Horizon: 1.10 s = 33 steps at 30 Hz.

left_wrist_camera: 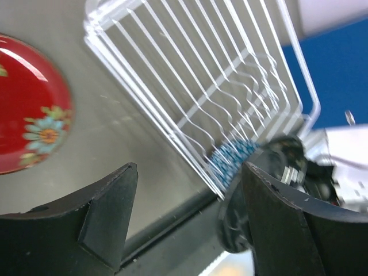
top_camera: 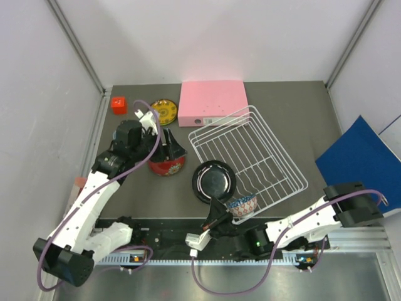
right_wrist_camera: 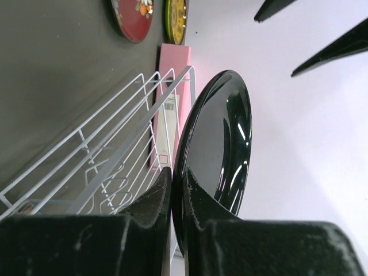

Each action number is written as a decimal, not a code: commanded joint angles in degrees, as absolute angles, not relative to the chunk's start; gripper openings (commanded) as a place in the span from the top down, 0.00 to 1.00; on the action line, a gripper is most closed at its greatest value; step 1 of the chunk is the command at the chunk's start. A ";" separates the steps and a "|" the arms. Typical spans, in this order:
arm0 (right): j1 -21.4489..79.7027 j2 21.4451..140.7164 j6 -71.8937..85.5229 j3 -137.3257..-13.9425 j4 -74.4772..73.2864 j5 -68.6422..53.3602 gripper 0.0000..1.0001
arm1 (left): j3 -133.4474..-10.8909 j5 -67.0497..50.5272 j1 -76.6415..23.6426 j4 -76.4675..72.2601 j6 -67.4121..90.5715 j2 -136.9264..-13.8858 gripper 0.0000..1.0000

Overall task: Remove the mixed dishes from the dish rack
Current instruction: Place the plate at the center of the board.

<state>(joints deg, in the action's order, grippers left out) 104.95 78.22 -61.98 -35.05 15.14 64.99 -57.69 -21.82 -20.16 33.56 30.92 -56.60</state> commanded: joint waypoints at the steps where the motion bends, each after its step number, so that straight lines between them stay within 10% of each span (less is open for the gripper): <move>1: 105.64 78.93 -62.67 -39.28 19.60 64.26 1.00 | -56.60 -28.56 -22.76 30.41 29.45 -54.15 0.23; 15: 105.64 74.97 -53.61 -45.09 12.13 57.48 1.00 | -48.08 -34.89 -26.10 23.12 27.16 -48.43 0.27; 33: 104.33 73.48 -53.96 -42.98 14.59 56.86 1.00 | -46.49 -39.29 -31.55 21.71 27.51 -50.54 0.59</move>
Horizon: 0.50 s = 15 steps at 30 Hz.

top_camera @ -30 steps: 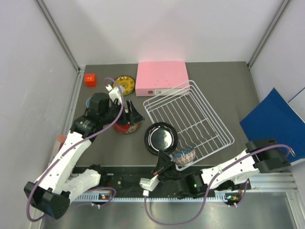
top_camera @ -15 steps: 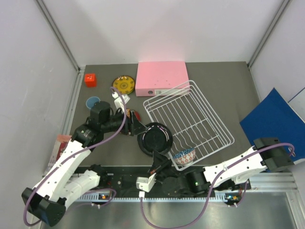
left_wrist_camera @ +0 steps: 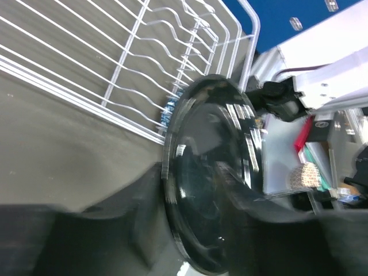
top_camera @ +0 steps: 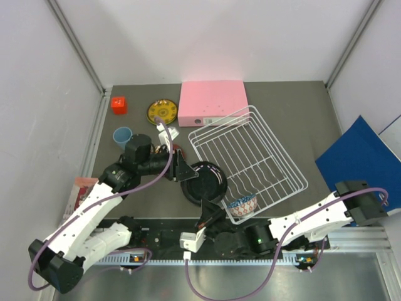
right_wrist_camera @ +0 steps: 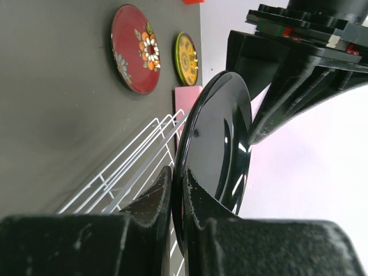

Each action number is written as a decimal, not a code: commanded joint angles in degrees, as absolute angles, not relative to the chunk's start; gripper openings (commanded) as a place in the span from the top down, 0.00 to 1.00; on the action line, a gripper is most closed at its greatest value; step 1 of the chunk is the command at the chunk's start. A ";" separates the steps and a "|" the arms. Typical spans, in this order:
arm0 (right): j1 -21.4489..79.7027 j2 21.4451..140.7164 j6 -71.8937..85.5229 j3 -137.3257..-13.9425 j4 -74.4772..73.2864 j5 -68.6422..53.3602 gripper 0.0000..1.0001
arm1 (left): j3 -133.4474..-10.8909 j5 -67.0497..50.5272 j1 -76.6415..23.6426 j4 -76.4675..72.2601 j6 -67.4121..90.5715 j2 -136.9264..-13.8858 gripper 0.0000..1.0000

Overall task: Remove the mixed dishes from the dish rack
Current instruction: Place the plate at the center of the board.

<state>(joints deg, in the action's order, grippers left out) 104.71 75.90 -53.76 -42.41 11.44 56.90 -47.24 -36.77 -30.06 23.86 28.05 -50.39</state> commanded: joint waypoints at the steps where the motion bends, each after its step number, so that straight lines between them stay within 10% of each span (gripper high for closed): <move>1: 104.33 73.48 -54.14 -42.89 14.76 56.87 1.00 | -46.23 -39.11 -31.55 21.97 27.51 -50.62 0.64; 7: 104.24 73.21 -56.24 -42.19 16.52 58.01 1.00 | -45.97 -36.93 -31.90 22.58 26.98 -51.86 1.00; 11: 104.33 73.12 -56.95 -41.84 19.24 59.67 0.97 | -46.32 -32.88 -32.08 22.68 27.16 -50.37 1.00; 15: 104.33 73.30 -56.43 -42.63 19.95 61.96 0.32 | -47.98 -27.60 -32.08 22.76 27.86 -48.87 1.00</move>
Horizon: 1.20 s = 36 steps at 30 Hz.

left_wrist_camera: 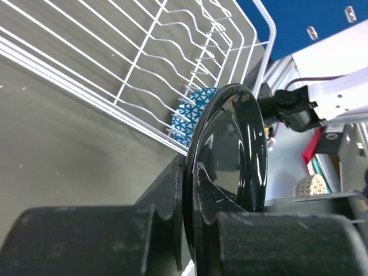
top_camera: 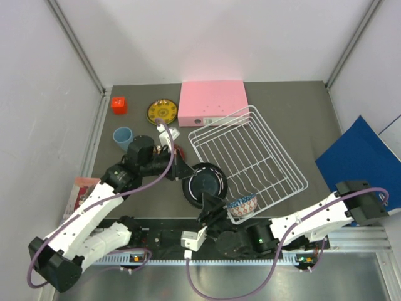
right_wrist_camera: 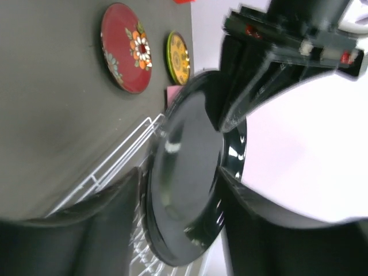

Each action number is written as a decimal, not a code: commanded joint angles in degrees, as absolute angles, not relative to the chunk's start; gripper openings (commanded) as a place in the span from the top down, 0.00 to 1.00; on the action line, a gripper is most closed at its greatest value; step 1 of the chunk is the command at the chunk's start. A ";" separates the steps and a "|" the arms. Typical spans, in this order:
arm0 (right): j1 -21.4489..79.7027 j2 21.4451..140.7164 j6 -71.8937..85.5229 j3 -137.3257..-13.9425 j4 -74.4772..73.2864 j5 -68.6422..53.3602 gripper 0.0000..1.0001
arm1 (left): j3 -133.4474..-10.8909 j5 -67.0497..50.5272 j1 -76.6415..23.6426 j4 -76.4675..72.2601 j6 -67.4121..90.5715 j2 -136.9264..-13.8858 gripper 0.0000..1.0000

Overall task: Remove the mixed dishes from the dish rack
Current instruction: Place the plate at the center of the board.

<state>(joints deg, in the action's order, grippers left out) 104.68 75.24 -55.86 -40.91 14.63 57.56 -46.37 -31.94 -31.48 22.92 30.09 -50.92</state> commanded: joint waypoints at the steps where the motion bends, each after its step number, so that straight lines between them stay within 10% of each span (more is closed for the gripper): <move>1: 104.41 72.69 -56.08 -42.97 19.86 62.22 0.13 | -48.77 -26.81 -31.99 22.42 28.04 -48.69 1.00; 3: 104.59 71.90 -55.64 -43.50 19.86 62.84 0.00 | -49.65 -25.06 -31.99 22.15 28.91 -48.52 1.00; 17: 100.74 58.11 -34.74 -57.12 18.72 76.98 0.00 | -57.21 1.47 -22.34 26.18 40.16 -55.97 1.00; 36: 97.65 41.13 -8.45 -46.58 14.24 74.45 0.00 | -45.45 8.35 -13.18 19.25 44.74 -62.40 1.00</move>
<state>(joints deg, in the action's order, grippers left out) 97.95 41.47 -13.08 -46.89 15.70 76.34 -48.40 5.74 -13.52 24.67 43.03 -62.00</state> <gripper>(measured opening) 0.994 0.067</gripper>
